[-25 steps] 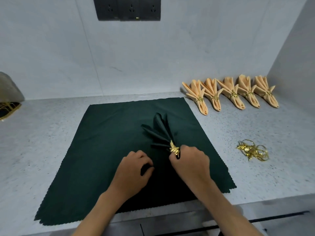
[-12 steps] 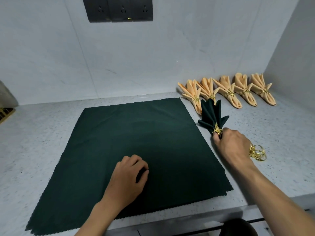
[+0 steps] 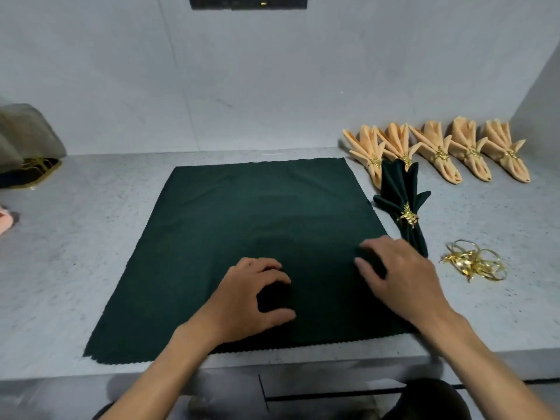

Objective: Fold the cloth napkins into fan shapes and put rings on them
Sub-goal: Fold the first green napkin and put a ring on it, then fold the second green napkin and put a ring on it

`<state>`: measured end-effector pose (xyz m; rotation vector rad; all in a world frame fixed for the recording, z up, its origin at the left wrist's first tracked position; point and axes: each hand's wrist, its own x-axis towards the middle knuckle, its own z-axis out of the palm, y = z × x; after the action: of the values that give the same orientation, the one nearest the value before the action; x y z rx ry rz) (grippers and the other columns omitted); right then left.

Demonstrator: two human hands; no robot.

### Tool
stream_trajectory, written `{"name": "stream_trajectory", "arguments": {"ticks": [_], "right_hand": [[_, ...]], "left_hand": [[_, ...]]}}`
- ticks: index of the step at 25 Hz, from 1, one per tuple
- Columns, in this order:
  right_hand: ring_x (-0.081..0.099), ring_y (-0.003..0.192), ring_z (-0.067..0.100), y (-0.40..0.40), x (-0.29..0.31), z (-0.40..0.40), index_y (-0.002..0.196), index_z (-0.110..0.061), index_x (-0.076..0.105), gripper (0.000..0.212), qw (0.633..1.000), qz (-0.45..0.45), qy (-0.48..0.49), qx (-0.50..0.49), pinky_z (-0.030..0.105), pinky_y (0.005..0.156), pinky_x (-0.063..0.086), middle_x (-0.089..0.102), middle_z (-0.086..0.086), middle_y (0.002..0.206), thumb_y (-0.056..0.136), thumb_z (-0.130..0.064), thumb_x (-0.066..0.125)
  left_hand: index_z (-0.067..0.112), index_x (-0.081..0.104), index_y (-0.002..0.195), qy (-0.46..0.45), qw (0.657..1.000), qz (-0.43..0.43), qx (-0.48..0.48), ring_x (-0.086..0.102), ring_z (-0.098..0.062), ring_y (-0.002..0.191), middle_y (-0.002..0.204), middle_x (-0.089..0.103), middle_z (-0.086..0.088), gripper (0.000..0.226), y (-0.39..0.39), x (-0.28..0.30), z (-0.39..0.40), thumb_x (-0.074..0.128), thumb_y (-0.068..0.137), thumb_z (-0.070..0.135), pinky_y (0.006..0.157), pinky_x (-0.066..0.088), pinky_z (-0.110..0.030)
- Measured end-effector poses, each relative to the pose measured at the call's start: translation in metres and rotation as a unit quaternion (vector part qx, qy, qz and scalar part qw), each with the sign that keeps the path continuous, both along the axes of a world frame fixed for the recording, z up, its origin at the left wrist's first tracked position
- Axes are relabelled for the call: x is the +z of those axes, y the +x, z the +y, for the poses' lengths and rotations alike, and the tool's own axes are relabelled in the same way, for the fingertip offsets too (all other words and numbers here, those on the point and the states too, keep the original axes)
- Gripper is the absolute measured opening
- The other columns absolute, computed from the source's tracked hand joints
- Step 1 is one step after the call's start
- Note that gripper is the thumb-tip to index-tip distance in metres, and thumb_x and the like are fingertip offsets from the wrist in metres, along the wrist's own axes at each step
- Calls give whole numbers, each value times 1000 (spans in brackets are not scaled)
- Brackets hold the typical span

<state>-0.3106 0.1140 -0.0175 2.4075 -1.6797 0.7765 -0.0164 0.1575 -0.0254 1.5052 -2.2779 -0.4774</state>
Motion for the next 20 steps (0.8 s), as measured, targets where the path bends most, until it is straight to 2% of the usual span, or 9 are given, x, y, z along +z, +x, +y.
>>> {"name": "stream_trajectory", "arguments": {"ticks": [1, 3, 4, 7, 8, 11, 15, 18, 20], "right_hand": [[58, 100, 11, 9, -4, 15, 113, -26, 66, 36, 994, -2, 59, 95, 29, 78, 49, 65, -14, 111, 90, -52, 58], [47, 118, 0, 18, -13, 35, 120, -37, 64, 46, 967, 30, 141, 208, 23, 96, 36, 56, -26, 129, 86, -67, 55], [41, 124, -3, 19, -15, 38, 123, -40, 63, 52, 960, 44, 156, 228, 23, 101, 31, 51, -29, 136, 83, -72, 53], [34, 131, -4, 19, -10, 35, 128, -42, 60, 64, 953, 70, 181, 233, 23, 105, 22, 42, -31, 143, 78, -82, 49], [36, 130, -3, 19, -9, 35, 127, -41, 61, 64, 953, 78, 178, 234, 23, 105, 24, 43, -30, 143, 78, -81, 48], [54, 119, 1, 24, -7, 39, 113, -36, 71, 47, 962, 102, 102, 231, 24, 94, 42, 60, -23, 131, 83, -66, 51], [68, 103, 8, 32, -3, 45, 97, -32, 76, 32, 967, 83, 53, 234, 30, 82, 57, 71, -15, 114, 85, -47, 51], [66, 105, 7, 29, 2, 46, 99, -31, 75, 34, 966, 91, 74, 231, 33, 82, 58, 70, -16, 117, 87, -51, 51], [61, 113, 4, 27, 3, 46, 105, -33, 74, 41, 965, 97, 100, 221, 32, 88, 54, 66, -20, 123, 88, -60, 48]], "left_hand": [[46, 55, 128, 56, 997, -14, -49, 19, 4, 141, 149, 29, 30, 66, 8, 6, 8, 57, 71, 81, 118, 18, -26], [48, 48, 134, 81, 988, -75, -108, -4, 9, 145, 157, 11, 29, 72, 21, 12, 23, 54, 71, 83, 120, -2, -23], [48, 52, 131, 61, 989, -84, -108, -2, 9, 146, 156, 14, 28, 64, 26, 13, 29, 56, 75, 79, 121, 1, -24], [40, 68, 106, 22, 997, -42, -62, 25, 12, 139, 145, 44, 25, 23, 32, 14, 35, 61, 87, 49, 114, 35, -31], [38, 69, 104, 16, 998, -35, -55, 28, 14, 137, 143, 47, 24, 22, 34, 14, 34, 62, 86, 47, 111, 38, -30], [41, 64, 116, 36, 995, -63, -66, 23, 14, 139, 147, 42, 25, 46, 33, 17, 37, 56, 78, 66, 113, 34, -29], [40, 70, 109, -3, 996, -74, -39, 33, 10, 136, 142, 50, 22, 30, 27, 17, 39, 52, 88, 50, 107, 42, -31], [37, 74, 99, -15, 999, -45, -23, 40, 13, 130, 133, 57, 25, 39, 29, 15, 38, 42, 85, 54, 101, 46, -28], [34, 74, 96, -14, 999, -41, -20, 41, 13, 128, 131, 58, 25, 46, 30, 13, 36, 35, 84, 56, 99, 47, -28]]}}
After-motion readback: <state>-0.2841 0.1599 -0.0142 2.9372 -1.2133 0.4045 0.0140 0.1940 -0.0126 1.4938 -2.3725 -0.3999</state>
